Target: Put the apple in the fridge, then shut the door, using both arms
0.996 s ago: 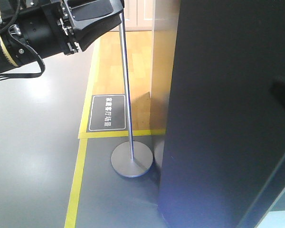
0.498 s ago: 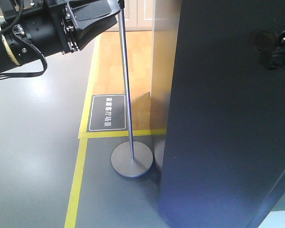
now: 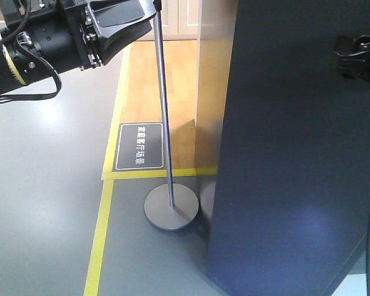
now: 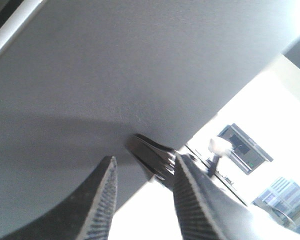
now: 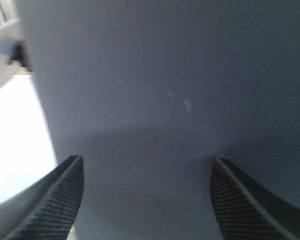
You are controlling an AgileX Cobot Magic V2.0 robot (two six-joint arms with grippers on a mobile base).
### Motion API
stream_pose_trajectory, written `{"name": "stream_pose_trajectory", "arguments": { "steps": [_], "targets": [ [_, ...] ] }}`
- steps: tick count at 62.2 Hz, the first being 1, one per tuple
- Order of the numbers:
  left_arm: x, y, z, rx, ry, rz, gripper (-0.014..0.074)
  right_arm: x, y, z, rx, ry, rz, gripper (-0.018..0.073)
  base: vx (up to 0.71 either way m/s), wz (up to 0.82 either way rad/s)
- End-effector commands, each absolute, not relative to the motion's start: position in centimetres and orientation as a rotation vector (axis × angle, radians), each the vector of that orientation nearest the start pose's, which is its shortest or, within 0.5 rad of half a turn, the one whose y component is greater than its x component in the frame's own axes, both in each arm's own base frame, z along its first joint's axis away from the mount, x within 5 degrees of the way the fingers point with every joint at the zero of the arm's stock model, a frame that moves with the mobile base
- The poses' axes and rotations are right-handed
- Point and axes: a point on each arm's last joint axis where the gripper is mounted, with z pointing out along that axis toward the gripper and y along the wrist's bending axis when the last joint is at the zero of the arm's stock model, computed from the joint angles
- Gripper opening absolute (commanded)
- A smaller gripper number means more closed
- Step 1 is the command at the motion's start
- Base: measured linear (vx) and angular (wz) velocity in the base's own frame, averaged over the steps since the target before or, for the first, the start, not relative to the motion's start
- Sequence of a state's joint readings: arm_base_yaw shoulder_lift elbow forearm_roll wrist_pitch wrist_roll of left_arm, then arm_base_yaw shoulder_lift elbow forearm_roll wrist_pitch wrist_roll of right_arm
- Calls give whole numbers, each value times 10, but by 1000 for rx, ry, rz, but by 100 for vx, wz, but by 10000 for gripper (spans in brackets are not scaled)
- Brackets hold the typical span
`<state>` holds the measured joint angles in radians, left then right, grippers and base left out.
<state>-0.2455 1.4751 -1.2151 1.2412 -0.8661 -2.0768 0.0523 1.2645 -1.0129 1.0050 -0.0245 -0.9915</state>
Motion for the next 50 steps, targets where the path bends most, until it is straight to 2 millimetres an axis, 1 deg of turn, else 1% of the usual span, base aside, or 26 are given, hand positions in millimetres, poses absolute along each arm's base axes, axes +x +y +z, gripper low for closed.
{"name": "stream_pose_trajectory", "arguments": {
  "steps": [1,15,28,38,50],
  "targets": [
    [288,-139,425,179,1524,-1574,271,302,7,392,28,1635,-24,516,0,0],
    [288,-139,425,180,1526,-1571,271,339,9,397,28,1629,-22,516,0,0],
    [291,-138,421,166,1560,-1510,271,371,13,400,11,1629,-2,516,0,0],
    [292,-138,420,171,1573,-1488,271,391,12,400,7,1626,3,516,0,0],
    [293,-137,419,150,1577,-1473,271,409,9,399,-17,1644,32,516,0,0]
  ]
}}
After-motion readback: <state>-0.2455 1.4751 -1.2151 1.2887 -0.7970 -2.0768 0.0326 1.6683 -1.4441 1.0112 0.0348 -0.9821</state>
